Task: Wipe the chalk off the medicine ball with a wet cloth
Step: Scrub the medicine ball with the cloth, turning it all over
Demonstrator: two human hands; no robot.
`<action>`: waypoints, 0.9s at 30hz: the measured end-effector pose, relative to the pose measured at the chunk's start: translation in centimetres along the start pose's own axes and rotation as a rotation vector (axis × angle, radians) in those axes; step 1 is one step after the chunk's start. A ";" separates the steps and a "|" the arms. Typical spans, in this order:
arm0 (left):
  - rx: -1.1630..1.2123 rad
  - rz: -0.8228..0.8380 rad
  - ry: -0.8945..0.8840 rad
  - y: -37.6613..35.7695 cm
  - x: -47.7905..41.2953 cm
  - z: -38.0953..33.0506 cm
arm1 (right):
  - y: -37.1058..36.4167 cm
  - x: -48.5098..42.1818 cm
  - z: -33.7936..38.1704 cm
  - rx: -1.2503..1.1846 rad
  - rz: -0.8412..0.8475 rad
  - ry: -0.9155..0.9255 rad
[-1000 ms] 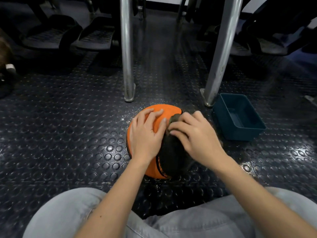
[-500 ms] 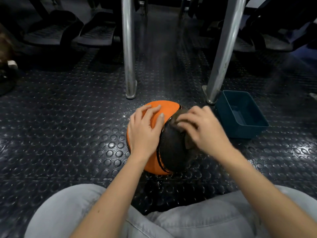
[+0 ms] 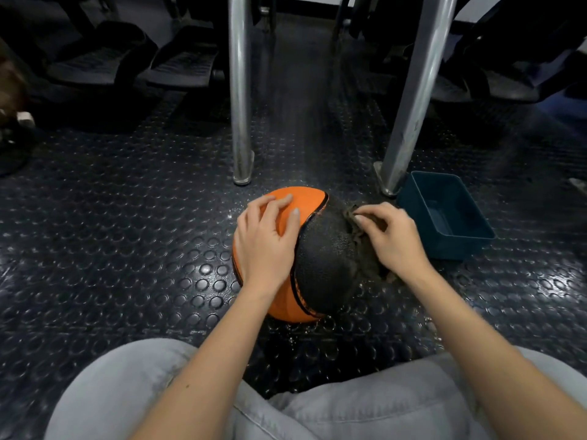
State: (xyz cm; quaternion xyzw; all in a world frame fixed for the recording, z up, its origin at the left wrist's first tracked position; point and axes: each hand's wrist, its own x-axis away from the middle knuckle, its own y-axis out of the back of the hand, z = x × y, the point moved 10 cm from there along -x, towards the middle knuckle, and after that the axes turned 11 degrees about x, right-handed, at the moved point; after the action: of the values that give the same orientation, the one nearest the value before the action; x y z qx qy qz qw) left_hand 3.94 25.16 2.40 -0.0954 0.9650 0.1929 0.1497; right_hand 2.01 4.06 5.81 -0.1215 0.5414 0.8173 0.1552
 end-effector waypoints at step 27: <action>0.285 0.356 0.287 -0.2 -0.7 2.0 | 0.1 -0.3 -1.8 -0.030 -0.057 -0.134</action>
State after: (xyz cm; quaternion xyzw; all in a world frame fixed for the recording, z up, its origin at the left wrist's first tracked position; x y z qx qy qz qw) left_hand 5.16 25.84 0.80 0.0716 0.9954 0.0630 -0.0132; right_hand 2.28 2.29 5.28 -0.0842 0.5138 0.8269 0.2124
